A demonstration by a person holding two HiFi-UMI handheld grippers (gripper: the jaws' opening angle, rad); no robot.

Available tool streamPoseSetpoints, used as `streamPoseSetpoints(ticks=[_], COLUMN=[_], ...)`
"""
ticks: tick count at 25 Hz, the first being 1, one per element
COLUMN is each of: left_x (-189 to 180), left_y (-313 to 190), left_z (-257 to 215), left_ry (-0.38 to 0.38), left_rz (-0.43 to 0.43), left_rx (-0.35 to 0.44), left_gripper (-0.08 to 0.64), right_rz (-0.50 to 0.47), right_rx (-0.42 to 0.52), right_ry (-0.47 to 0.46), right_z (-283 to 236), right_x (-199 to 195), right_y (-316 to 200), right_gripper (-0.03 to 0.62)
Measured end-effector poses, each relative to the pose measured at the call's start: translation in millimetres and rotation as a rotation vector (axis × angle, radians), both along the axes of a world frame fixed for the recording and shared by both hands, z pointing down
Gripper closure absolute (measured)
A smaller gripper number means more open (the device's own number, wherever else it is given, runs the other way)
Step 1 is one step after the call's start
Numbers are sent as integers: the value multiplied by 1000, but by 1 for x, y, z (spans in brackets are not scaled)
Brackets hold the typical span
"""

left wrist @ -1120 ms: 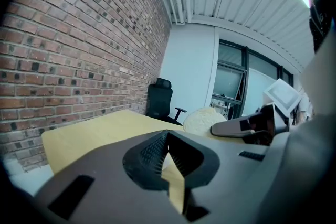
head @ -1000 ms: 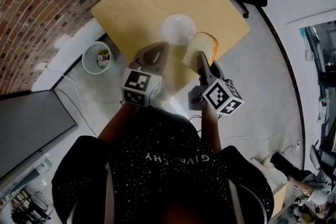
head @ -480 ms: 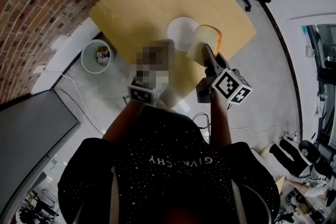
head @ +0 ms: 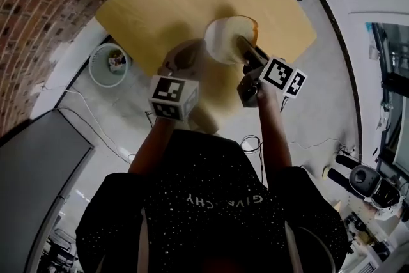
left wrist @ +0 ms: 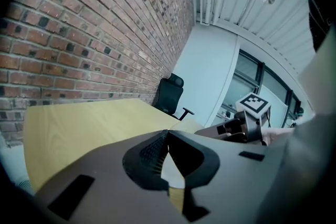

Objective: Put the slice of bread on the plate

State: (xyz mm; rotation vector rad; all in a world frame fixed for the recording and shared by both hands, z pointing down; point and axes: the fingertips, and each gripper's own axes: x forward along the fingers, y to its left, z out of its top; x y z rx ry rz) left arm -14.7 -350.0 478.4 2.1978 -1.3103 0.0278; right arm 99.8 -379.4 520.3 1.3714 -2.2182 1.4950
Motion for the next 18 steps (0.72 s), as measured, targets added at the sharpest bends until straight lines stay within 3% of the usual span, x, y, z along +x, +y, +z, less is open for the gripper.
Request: streamPoseSetpoints(ticks=[4, 8, 13, 18], left_x=[-1, -7, -13, -11], left_y=[-1, 1, 2, 0], left_z=[5, 17, 23, 28], left_ry=[25, -35, -22, -54], left_rz=[-1, 22, -4, 19], left_rx=[-15, -4, -27, -41], left_gripper=[551, 551, 551, 551], right_rz=[-24, -7, 17, -13], right_rx=[-58, -112, -158, -149], right_ry=[-35, -32, -73, 36], right_z=[14, 29, 36, 40], right_x=[-15, -20, -22, -22], right_y=[-3, -7, -10, -10], right_gripper=[499, 499, 499, 490])
